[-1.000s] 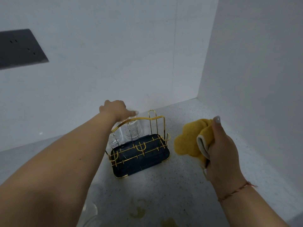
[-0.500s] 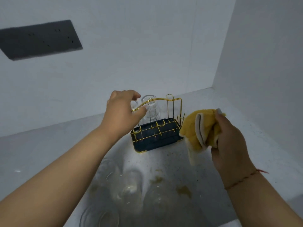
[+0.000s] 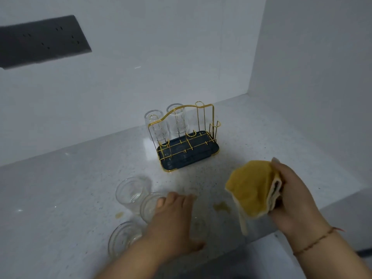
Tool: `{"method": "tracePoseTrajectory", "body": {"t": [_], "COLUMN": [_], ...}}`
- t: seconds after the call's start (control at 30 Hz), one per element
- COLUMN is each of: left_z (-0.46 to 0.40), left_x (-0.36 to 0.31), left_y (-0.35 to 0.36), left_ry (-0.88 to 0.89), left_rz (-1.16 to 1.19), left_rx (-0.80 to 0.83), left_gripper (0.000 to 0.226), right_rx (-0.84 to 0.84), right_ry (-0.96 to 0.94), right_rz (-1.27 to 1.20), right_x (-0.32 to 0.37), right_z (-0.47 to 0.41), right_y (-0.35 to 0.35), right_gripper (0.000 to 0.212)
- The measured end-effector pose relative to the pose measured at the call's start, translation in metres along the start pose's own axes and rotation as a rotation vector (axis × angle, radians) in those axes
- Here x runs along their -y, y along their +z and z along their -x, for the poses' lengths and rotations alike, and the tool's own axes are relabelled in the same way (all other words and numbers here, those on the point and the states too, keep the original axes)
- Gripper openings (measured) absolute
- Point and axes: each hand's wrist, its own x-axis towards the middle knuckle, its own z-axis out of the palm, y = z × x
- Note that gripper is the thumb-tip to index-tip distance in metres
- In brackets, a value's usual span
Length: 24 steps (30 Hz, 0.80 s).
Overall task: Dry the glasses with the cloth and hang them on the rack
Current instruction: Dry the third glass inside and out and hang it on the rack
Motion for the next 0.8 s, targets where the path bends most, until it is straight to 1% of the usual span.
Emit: {"method": "tracePoseTrajectory", "body": {"t": [0.07,0.17,0.33,0.37,0.4,0.43,0.47,0.5,0.53,0.6,0.67,0.73,0.8], "left_z": [-0.005,-0.01,-0.011,-0.01,-0.009,-0.009,-0.009,-0.009,-0.009,-0.01,-0.011,-0.008,-0.004], "left_x": [-0.001,-0.002,-0.004,-0.006,-0.006,-0.006,-0.005,-0.005,-0.004,-0.005,-0.009,-0.013,-0.017], "left_y": [0.004,0.007,0.008,0.006,0.002,-0.004,-0.011,-0.021,-0.031,-0.047,-0.056,-0.06,-0.064], "left_ry": [-0.006,-0.016,-0.037,-0.046,-0.06,-0.081,-0.113,-0.145,-0.177,-0.251,-0.307,-0.304,-0.263], "left_rz": [-0.043,-0.082,-0.048,-0.033,-0.007,0.041,0.125,0.244,0.392,0.697,0.92,1.053,1.161], "left_rx": [0.002,0.023,0.01,-0.015,-0.057,-0.117,-0.187,-0.261,-0.322,-0.385,-0.415,-0.437,-0.425], "left_gripper": [0.102,0.095,0.094,0.092,0.09,0.087,0.084,0.078,0.07,0.058,0.051,0.047,0.047], "right_rx": [-0.026,-0.052,-0.118,-0.13,-0.141,-0.162,-0.168,-0.138,-0.093,-0.046,0.041,0.14,0.158], "right_ry": [0.046,0.097,0.082,0.061,0.037,0.008,-0.02,-0.052,-0.083,-0.147,-0.152,-0.183,-0.192], "right_rz": [0.008,0.021,0.15,0.177,0.196,0.231,0.281,0.339,0.389,0.472,0.46,0.383,0.338], "right_x": [-0.009,-0.024,-0.04,-0.042,-0.042,-0.044,-0.046,-0.048,-0.047,-0.046,-0.051,-0.056,-0.057], "right_z": [0.006,0.011,0.016,0.017,0.02,0.021,0.022,0.026,0.031,0.04,0.049,0.055,0.055], "right_y": [-0.008,-0.018,-0.021,-0.019,-0.016,-0.018,-0.018,-0.017,-0.013,-0.001,0.01,0.019,0.022], "right_gripper": [0.038,0.035,0.031,0.035,0.045,0.062,0.081,0.09,0.087,0.06,0.046,0.039,0.047]}}
